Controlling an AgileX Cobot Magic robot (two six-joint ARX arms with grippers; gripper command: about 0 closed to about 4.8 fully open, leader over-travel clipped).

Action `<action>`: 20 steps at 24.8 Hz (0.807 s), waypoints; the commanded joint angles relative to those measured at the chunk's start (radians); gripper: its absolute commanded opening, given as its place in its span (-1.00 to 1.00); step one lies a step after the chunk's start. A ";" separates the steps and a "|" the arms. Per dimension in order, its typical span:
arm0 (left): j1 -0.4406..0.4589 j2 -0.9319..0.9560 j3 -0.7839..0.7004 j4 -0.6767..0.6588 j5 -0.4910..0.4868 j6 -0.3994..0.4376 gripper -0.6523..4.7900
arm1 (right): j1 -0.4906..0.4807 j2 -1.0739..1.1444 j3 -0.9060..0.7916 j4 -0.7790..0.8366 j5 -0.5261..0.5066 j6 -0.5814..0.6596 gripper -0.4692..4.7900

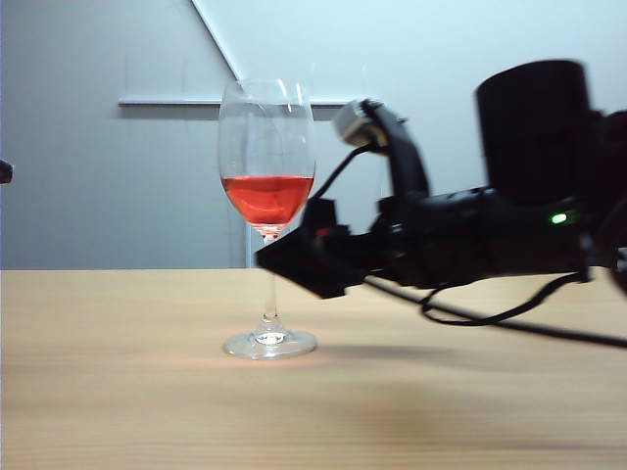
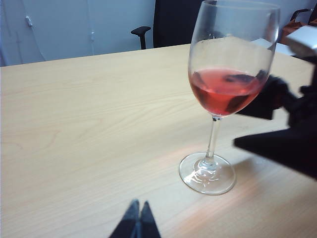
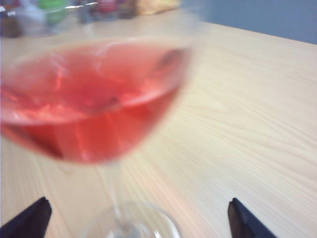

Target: Gently pick up the goblet, rotate it counterclockwise for two full turns (viewing from above), and then place it back on the table.

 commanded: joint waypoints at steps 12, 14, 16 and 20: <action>0.426 0.002 0.004 0.000 0.019 0.000 -0.78 | -0.014 -0.462 -0.322 0.020 0.010 0.034 -0.73; 0.480 0.002 0.004 0.000 0.023 0.000 -0.78 | -0.014 -0.545 -0.348 0.010 0.012 0.043 -0.84; 0.515 0.002 0.004 0.000 0.019 0.000 -0.78 | -0.014 -0.629 -0.359 -0.056 0.031 0.053 -0.84; 0.526 0.002 0.004 0.000 0.019 0.000 -0.78 | -0.013 -0.769 -0.357 -0.266 0.100 0.053 -0.84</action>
